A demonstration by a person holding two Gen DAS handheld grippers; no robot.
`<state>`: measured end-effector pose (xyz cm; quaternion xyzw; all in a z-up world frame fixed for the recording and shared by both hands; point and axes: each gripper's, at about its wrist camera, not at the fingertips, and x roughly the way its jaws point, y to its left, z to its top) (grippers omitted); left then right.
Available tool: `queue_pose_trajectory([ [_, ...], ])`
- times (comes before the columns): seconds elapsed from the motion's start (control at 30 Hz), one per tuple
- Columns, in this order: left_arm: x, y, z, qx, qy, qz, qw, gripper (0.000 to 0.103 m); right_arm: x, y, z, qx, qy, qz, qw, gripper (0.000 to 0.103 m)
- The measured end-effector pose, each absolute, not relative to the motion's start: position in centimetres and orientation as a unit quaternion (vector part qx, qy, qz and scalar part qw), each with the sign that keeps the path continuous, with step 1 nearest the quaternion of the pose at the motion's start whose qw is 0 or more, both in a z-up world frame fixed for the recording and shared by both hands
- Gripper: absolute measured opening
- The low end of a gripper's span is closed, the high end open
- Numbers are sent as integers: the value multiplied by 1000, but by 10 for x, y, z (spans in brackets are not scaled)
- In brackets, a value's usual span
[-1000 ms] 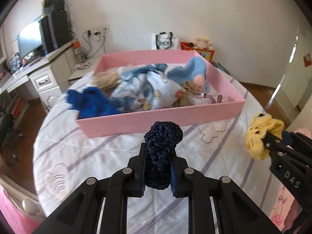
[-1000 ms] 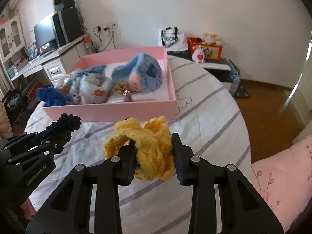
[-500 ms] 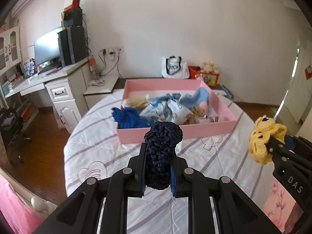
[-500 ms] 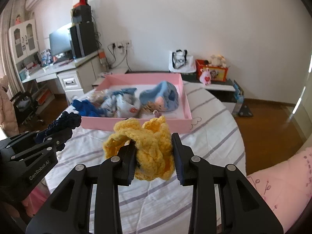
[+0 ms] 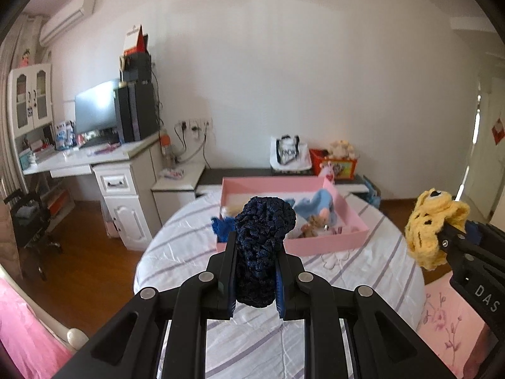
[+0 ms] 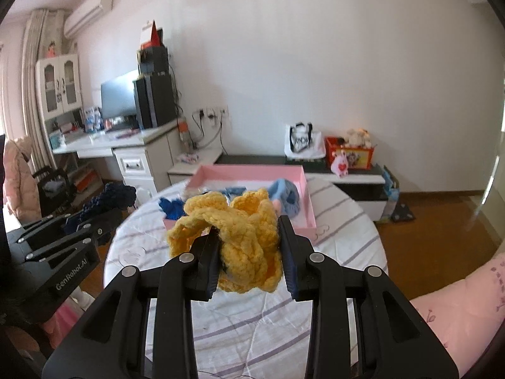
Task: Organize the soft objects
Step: 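Lift the navy and yellow items up with both tools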
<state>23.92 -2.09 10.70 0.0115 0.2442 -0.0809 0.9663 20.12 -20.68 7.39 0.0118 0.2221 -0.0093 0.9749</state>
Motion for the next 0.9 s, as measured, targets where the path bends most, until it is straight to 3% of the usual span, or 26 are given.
queue_pose_trajectory([
  [0.33, 171, -20, 130, 19, 181, -81, 980, 15, 168, -200, 96, 11, 172, -2, 985, 31],
  [0.9, 110, -14, 111, 20, 151, -81, 985, 15, 150, -198, 100, 3, 150, 5, 989, 31],
])
